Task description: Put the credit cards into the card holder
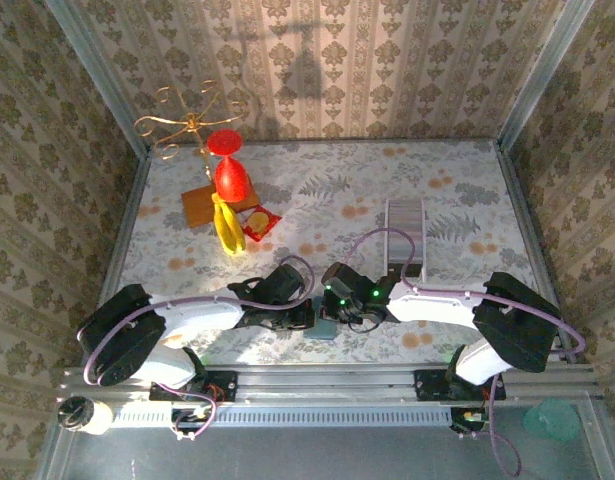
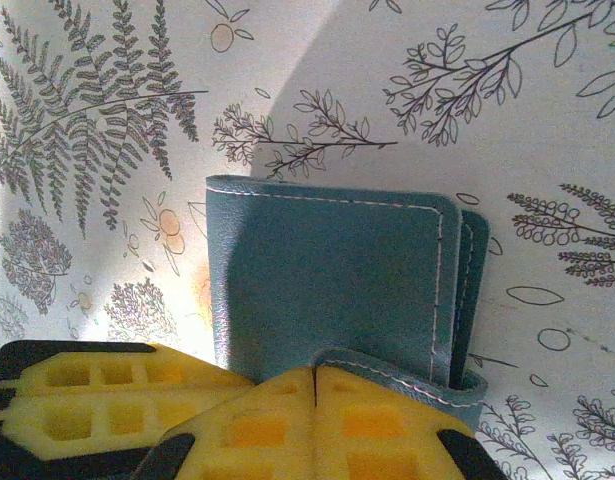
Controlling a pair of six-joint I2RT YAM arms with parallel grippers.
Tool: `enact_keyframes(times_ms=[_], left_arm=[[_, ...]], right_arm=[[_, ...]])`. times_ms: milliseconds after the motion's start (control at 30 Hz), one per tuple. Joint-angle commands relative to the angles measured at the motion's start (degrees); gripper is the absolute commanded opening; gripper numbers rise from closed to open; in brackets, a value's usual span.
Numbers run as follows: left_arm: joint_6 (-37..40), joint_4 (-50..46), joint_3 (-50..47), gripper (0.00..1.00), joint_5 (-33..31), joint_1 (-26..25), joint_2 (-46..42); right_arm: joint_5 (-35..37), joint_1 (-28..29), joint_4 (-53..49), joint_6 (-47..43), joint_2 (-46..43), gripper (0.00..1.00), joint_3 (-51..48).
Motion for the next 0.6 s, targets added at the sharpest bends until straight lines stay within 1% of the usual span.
enact_keyframes(times_ms=[0, 333, 567], left_arm=[[1.36, -3.60, -0.75, 0.00, -1.15, -0.48, 0.29], [1.45, -3.77, -0.57, 0.00, -1.06, -0.33, 0.43], [1.54, -3.94, -0.37, 0.00, -1.05, -0.34, 0.53]], right_arm=[[-2.04, 0.09, -3.37, -0.19, 1.85, 0.00, 0.01], [-2.93, -0.02, -0.44, -0.45, -1.55, 0.00, -1.84], [-3.88, -0.27, 0.54, 0.13, -0.72, 0.00, -2.23]])
